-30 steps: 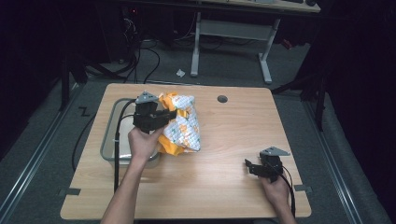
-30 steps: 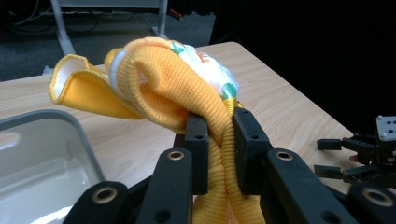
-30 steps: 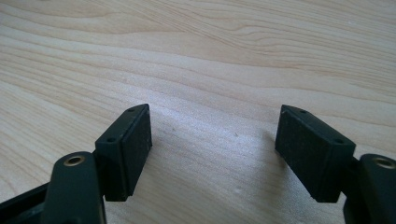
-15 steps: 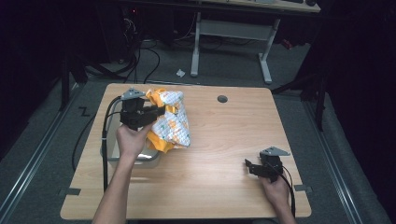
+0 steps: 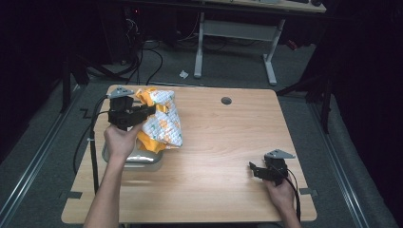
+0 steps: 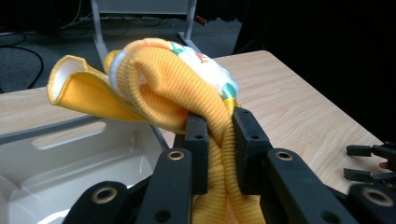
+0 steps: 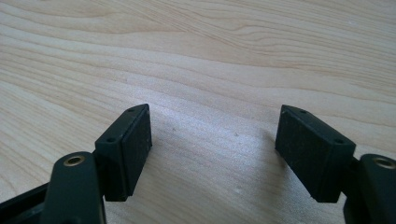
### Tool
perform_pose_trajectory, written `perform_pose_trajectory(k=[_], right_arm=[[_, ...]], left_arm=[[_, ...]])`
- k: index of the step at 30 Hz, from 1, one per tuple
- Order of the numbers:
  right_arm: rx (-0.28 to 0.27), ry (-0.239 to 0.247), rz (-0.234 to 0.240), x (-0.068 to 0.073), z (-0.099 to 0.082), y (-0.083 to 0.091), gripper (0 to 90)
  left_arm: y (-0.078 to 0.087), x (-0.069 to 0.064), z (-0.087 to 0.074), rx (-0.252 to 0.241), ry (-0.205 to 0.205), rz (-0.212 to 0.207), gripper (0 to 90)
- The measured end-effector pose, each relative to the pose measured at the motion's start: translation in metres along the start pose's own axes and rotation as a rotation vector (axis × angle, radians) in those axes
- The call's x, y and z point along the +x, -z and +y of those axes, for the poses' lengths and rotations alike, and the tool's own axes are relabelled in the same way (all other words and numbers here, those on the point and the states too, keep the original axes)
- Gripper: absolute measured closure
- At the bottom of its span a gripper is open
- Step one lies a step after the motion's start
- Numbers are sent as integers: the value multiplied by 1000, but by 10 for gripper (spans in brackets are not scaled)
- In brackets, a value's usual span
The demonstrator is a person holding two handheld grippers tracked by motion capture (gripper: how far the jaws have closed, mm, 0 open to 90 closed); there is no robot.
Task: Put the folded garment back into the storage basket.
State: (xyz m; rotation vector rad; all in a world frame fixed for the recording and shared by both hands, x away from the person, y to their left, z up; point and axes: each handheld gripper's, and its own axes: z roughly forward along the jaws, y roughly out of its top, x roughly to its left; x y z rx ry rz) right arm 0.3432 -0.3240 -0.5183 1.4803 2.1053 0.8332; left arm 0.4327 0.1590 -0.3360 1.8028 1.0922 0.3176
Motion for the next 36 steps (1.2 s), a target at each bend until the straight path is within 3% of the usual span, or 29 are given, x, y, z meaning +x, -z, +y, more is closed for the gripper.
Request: perform_pose_trajectory(k=[11,17,30,33,36], right_arm=[[0,0,0,0,0,0,272],[0,0,0,0,0,0,272],[0,0,0,0,0,0,273],[0,0,0,0,0,0,273],[0,0,0,0,0,0,273]], left_arm=[[11,20,-5,8,23,19,781],[6,29,-11,44,21,24,780],[-9,46,-28,79,-6,98,778],[-13,53,-33,71,12,98,776],[-19,54,-38,106,-11,123,775]])
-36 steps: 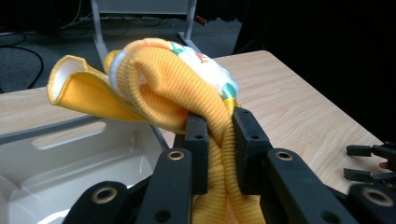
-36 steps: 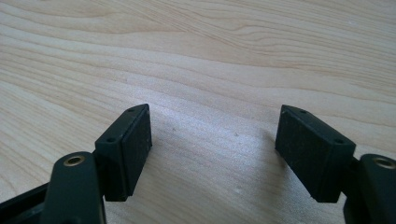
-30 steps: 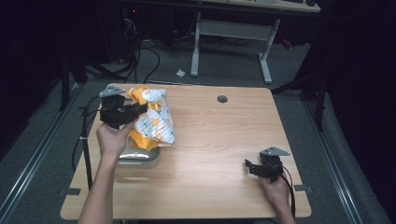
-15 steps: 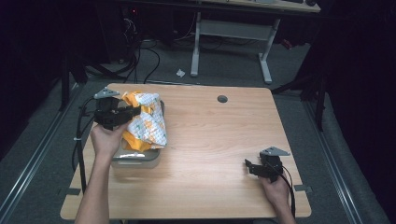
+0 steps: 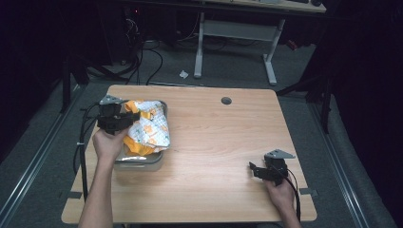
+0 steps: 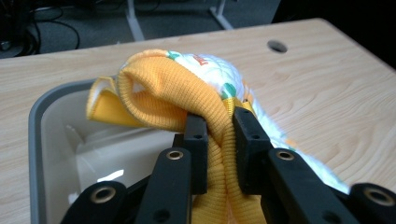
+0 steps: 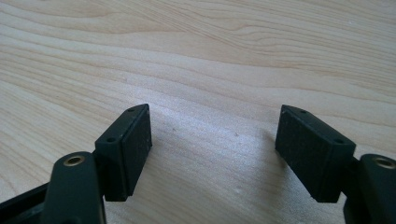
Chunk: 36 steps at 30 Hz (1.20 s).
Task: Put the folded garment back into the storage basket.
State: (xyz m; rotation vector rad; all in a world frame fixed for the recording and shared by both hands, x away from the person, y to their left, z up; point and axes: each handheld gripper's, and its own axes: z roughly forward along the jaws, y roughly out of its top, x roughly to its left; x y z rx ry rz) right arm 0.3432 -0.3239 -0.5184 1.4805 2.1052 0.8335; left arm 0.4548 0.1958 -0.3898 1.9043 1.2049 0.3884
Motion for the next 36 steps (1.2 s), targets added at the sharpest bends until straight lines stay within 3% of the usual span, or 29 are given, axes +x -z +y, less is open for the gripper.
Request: perform_pose_trajectory(k=[2,11,15,18,24,30,34,36], right_arm=[[0,0,0,0,0,0,272],[0,0,0,0,0,0,272],[0,0,-1,0,0,0,272],[0,0,0,0,0,0,272],[0,0,-1,0,0,0,272],[0,0,-1,0,0,0,272],[0,0,-1,0,0,0,272],[0,0,-1,0,0,0,272]], left_arm=[[-4,0,-2,30,-28,28,774],[-18,8,-11,68,0,61,771],[-27,8,-17,91,-14,79,766],[-35,5,-18,129,-48,105,765],[-48,2,-20,162,-49,146,746],[-50,1,-21,219,-57,229,622],[-46,1,-19,205,-28,261,508],[-43,0,-18,188,-20,258,471]])
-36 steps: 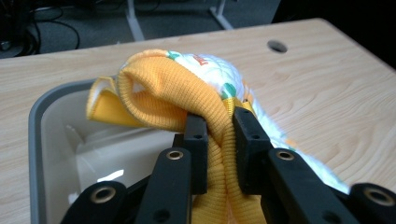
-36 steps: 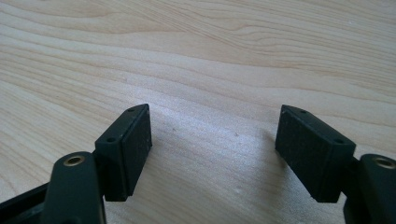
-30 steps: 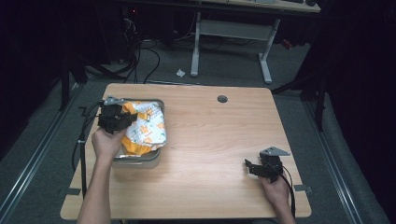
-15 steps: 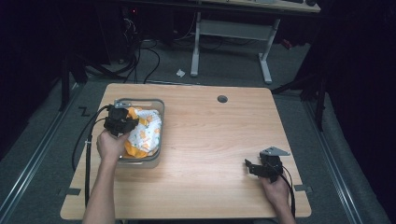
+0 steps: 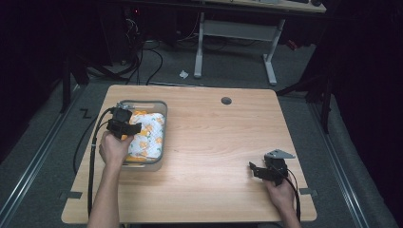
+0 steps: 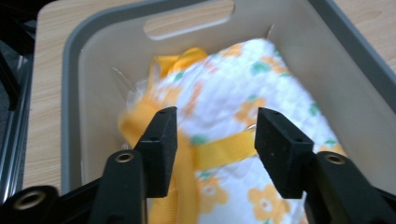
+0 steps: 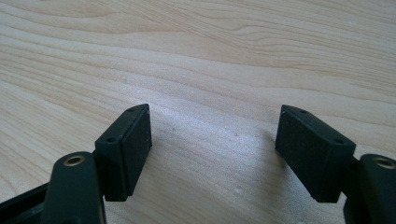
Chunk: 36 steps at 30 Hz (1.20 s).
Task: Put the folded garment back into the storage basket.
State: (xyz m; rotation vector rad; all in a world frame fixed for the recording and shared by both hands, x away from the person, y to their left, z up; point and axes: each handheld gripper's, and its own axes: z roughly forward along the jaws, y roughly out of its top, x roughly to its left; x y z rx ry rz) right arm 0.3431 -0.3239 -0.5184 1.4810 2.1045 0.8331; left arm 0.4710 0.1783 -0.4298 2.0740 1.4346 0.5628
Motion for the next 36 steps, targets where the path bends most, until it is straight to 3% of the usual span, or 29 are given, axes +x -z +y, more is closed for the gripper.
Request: perform_pose_trajectory(k=[12,16,20,26,36], right_arm=[[0,0,0,0,0,0,272],[0,0,0,0,0,0,272],[0,0,1,0,0,0,271],[-1,1,2,0,0,0,270],[-1,1,2,0,0,0,270]], left_arm=[[25,-19,2,-128,15,-109,401],[32,-28,2,-147,-9,-113,391],[40,-34,3,-175,7,-136,378],[48,-44,3,-205,-12,-146,372],[59,-62,-3,-240,-53,-137,349]])
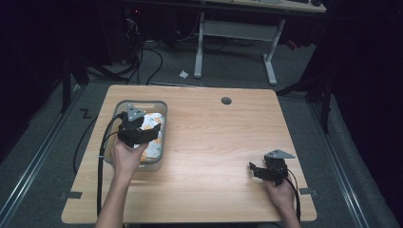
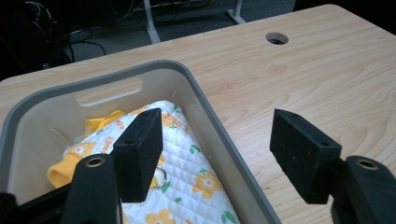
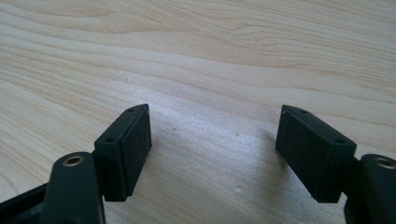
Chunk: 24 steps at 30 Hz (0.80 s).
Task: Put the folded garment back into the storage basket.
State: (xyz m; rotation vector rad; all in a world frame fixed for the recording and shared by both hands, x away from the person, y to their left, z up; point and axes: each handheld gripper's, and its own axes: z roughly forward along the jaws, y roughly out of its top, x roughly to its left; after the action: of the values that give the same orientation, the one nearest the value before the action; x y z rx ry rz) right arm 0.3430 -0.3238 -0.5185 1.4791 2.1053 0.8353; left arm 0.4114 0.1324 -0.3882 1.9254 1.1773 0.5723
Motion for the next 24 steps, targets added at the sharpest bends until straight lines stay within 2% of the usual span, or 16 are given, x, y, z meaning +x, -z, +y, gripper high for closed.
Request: perform_pose_trajectory(k=[7,12,14,24], right_arm=[[0,0,0,0,0,0,270],[0,0,0,0,0,0,269],[0,0,0,0,0,0,269],[0,0,0,0,0,0,270]], left_arm=[[3,-9,-2,-6,-6,-19,346],[5,-16,-2,-1,3,-56,360],[6,-20,-2,5,-5,-65,361],[7,-32,-1,-13,-15,-96,361]])
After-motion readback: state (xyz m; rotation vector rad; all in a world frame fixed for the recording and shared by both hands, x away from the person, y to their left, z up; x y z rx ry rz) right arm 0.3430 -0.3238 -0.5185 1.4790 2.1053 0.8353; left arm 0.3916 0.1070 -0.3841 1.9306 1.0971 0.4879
